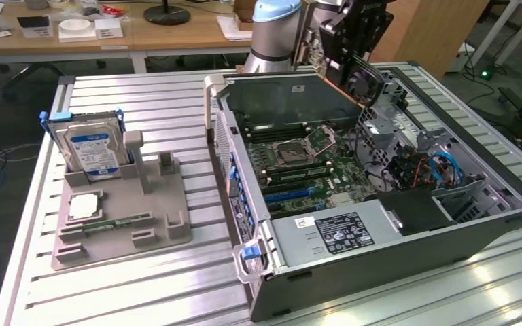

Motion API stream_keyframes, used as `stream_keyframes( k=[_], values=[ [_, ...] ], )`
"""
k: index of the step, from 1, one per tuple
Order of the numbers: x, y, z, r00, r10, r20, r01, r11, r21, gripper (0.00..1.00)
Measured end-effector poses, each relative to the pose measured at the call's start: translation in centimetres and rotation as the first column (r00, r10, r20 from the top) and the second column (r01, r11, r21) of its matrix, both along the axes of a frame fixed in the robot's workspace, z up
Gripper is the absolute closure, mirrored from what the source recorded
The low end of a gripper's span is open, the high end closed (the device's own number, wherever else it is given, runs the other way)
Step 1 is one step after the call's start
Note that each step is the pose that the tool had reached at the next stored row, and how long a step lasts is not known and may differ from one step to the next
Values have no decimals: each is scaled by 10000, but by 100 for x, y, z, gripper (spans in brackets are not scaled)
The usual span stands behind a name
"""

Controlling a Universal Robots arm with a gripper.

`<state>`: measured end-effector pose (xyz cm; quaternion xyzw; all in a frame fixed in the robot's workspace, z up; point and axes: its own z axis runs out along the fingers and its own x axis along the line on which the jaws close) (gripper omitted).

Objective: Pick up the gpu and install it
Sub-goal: 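Insert the gpu into the slot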

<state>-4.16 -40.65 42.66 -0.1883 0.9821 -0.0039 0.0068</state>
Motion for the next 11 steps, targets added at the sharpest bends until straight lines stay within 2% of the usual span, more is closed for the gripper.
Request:
stream_keyframes(
  k=[5, 11],
  values=[
    [0, -2, 0, 9986, 519, 0, -519, 9986, 0, 72],
    [0, -6, 0, 9937, 1120, 0, -1120, 9937, 0, 72]
  ],
)
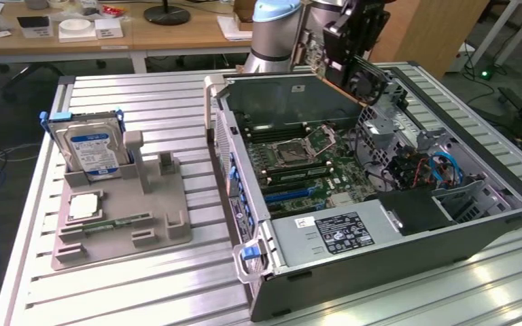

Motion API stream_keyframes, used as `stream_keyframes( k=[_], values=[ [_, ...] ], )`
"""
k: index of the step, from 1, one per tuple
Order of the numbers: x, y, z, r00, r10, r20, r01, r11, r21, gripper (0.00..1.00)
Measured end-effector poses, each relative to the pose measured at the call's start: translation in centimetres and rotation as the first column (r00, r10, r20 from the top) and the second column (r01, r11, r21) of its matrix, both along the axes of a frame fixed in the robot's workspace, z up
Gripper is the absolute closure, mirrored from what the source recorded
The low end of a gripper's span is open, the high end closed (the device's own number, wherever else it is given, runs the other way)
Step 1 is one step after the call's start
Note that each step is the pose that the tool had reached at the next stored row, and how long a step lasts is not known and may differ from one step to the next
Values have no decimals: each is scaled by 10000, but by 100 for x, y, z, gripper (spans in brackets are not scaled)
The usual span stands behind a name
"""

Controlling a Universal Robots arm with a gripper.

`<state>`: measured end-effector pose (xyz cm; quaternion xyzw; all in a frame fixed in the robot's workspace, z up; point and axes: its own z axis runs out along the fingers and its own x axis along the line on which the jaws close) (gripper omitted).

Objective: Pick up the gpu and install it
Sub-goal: 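Insert the gpu into the slot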

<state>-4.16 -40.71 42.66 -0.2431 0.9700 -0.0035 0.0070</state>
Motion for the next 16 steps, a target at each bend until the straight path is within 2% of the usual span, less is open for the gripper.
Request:
stream_keyframes(
  k=[8, 16],
  values=[
    [0, -6, 0, 9969, 788, 0, -788, 9969, 0, 72],
    [0, -14, 0, 9873, 1588, 1, -1588, 9873, 0, 72]
  ],
)
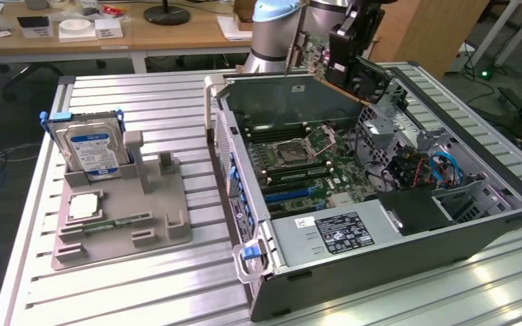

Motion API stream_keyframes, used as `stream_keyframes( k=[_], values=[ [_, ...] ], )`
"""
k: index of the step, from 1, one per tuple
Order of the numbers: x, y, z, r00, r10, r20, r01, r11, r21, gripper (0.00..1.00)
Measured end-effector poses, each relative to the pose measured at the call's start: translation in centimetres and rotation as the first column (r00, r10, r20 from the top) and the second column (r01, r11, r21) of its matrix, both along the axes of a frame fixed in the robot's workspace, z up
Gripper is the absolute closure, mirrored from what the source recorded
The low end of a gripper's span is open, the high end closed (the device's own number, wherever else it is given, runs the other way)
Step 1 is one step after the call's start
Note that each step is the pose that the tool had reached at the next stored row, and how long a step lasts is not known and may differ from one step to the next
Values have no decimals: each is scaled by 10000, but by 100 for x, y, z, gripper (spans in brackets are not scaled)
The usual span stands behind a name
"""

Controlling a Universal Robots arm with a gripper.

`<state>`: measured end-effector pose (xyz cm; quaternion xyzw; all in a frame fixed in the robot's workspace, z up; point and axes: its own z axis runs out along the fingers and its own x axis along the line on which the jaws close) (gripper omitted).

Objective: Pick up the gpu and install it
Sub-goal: 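Insert the gpu into the slot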

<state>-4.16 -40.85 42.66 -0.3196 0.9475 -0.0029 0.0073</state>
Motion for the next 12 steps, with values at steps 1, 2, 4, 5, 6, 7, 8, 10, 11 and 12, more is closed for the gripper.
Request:
stream_keyframes(
  k=[1, 2, 4, 5, 6, 7, 8, 10, 11, 12],
  values=[
    [0, -1, 0, 10000, 95, 0, -95, 10000, 0, 72],
    [0, -2, 0, 9998, 187, -1, -187, 9998, -1, 72],
    [0, -5, 0, 9993, 382, -1, -382, 9993, 0, 72],
    [0, -6, 0, 9989, 478, 0, -478, 9989, -1, 72],
    [0, -7, 0, 9984, 574, -1, -574, 9984, -1, 72],
    [0, -9, 0, 9978, 668, 0, -668, 9978, -1, 72],
    [0, -10, 0, 9971, 762, -1, -762, 9971, -1, 72],
    [0, -13, 0, 9955, 949, -1, -949, 9955, 0, 72],
    [0, -14, 0, 9945, 1043, 0, -1043, 9945, -1, 72],
    [0, -16, 0, 9935, 1138, -1, -1138, 9935, -1, 72]
  ],
)
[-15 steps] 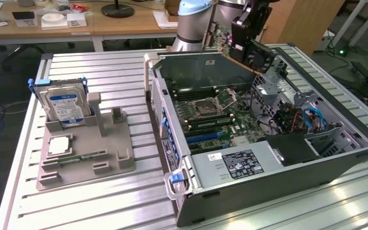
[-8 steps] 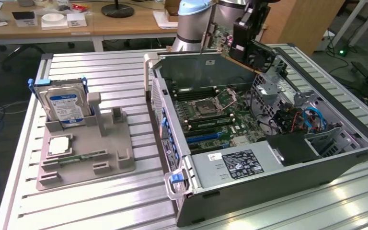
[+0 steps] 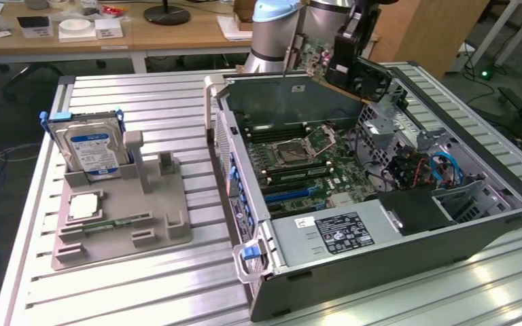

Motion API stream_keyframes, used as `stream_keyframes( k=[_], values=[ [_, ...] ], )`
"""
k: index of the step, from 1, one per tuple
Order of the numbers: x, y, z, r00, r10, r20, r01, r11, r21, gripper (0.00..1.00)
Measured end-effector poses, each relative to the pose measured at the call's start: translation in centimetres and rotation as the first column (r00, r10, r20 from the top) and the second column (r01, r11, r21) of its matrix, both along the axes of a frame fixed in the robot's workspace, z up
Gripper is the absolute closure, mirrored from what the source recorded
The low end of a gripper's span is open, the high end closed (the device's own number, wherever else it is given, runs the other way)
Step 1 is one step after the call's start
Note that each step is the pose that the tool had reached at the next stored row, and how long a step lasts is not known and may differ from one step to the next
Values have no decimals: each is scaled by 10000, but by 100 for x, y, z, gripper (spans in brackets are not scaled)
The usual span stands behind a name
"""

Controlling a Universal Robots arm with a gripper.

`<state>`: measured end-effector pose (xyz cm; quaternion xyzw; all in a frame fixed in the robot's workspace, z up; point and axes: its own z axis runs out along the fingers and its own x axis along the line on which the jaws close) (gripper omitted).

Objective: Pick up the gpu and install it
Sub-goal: 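Insert the gpu into the slot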

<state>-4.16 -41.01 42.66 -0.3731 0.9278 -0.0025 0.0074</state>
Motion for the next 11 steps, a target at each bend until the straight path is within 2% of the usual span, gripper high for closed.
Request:
stream_keyframes(
  k=[6, 11],
  values=[
    [0, -10, 0, 9984, 563, 0, -563, 9984, 0, 72],
    [0, -17, 0, 9945, 1043, 0, -1043, 9945, 0, 72]
  ],
)
